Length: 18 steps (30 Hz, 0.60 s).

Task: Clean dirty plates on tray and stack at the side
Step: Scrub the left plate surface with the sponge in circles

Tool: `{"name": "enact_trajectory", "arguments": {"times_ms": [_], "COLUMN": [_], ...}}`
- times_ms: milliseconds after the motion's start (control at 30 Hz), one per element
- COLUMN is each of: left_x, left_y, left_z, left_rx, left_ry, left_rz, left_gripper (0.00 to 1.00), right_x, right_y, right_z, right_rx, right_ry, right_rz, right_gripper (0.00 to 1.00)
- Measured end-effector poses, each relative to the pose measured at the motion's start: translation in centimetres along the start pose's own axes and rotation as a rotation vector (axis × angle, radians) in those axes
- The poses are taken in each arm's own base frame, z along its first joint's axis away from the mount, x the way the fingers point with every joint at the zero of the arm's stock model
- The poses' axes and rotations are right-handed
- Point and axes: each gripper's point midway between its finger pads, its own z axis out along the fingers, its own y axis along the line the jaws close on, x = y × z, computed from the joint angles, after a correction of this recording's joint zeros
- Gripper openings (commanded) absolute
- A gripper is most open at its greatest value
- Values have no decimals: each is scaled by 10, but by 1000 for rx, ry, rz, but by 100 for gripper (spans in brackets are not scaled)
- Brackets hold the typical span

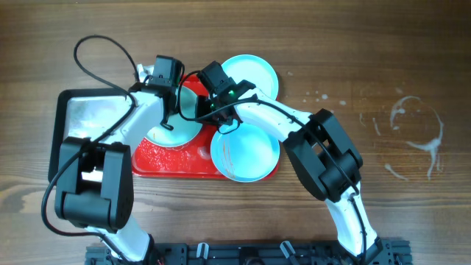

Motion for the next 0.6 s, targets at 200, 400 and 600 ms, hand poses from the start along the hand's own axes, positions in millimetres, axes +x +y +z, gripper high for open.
{"name": "enact_trajectory", "arguments": {"times_ms": [200, 400, 600], "left_x": [34, 63, 94], "left_y": [7, 16, 22], "left_z": [11, 3, -7], "left_rx": [-10, -17, 84], "left_ry": [55, 170, 368], "left_rz": [27, 73, 35], "left_gripper": [4, 4, 4], "right_x": [1, 6, 8], "right_y": [1, 5, 6], "right_z": [0, 1, 1], "right_rx": [-5, -19, -23], "right_ry": [4, 23, 31], "right_rz": [-14, -43, -64], "right_gripper": [4, 4, 4]}}
